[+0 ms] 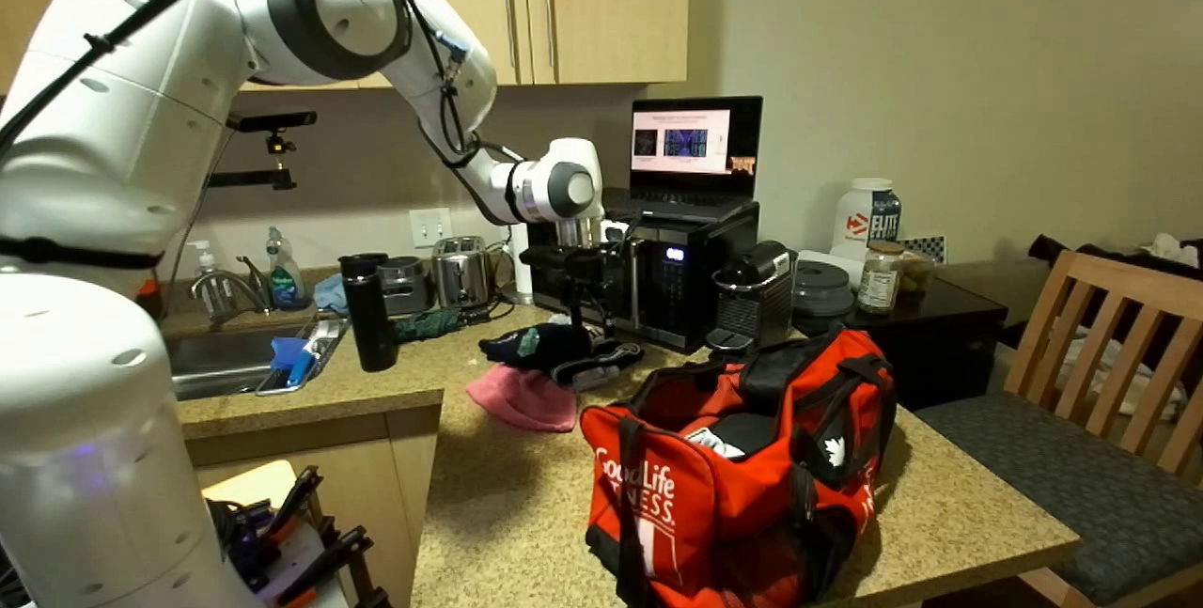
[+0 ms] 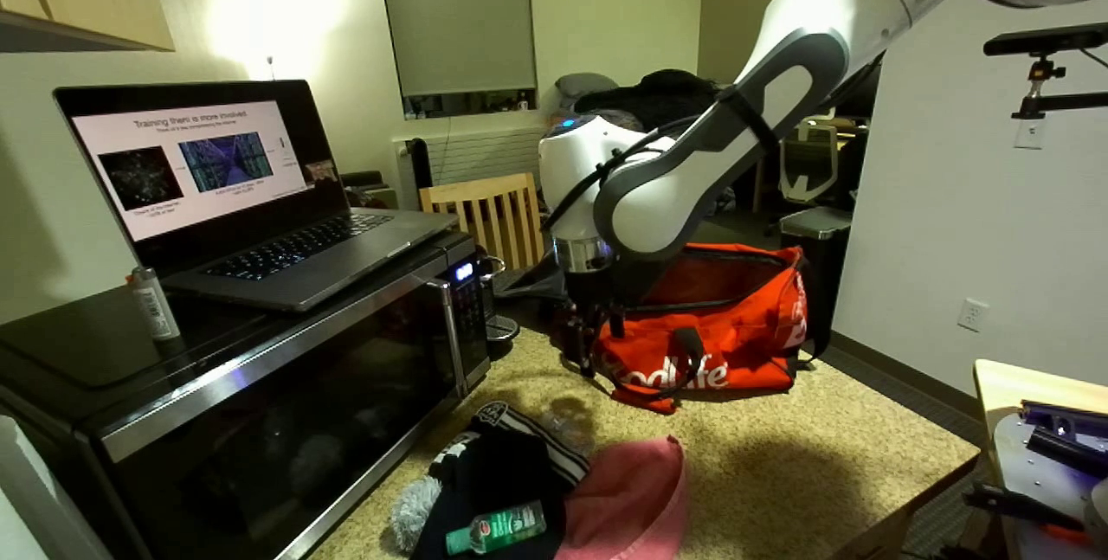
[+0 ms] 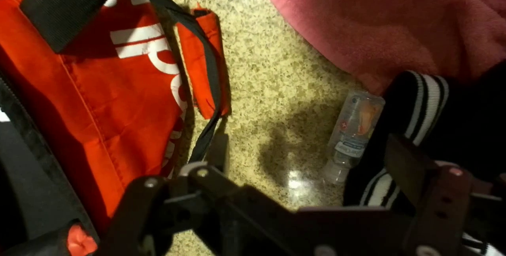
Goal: Put the bottle into the bag.
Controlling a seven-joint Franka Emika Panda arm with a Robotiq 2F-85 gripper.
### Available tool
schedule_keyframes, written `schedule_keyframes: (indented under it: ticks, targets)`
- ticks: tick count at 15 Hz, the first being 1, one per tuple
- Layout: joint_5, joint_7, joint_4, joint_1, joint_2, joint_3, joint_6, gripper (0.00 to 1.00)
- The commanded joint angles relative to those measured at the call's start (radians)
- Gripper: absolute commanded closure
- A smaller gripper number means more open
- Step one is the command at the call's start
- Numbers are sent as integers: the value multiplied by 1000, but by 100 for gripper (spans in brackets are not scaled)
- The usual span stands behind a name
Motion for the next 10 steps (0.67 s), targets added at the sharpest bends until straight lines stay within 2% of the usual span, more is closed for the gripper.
schedule_keyframes:
  ticks: [1,10]
  targets:
    - [49,-14,63,-23,81,-2,33,0]
    - [174,10,258,-39,238,-14,-14,0]
